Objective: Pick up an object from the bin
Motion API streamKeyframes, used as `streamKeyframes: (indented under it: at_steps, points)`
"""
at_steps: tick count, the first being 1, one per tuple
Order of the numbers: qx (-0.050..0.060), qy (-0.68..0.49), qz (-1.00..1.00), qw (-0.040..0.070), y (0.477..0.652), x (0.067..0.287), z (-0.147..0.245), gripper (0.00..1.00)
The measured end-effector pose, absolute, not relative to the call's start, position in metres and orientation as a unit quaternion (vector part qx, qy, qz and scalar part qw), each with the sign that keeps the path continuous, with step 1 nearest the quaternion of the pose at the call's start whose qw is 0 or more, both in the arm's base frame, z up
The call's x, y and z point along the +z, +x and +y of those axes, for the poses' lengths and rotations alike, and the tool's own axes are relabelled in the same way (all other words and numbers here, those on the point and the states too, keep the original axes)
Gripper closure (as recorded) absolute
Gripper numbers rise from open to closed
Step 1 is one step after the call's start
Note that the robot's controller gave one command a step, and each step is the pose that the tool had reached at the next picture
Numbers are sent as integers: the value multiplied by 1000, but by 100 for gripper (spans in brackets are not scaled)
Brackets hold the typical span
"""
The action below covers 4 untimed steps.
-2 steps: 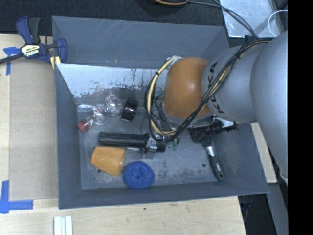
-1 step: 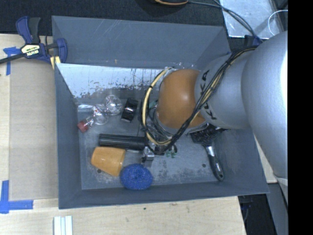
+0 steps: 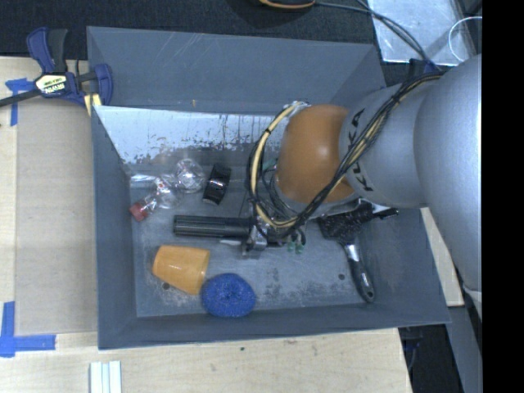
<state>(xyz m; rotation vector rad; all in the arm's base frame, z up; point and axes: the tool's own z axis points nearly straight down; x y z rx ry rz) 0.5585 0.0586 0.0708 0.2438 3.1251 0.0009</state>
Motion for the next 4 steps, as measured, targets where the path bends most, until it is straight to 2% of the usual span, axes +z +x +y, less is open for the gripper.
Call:
streamKeyframes:
  at_steps: [3,4]
  points:
    - [0,78,997,3,558,74,59,100]
    - [0,78,997,3,558,84,58,100]
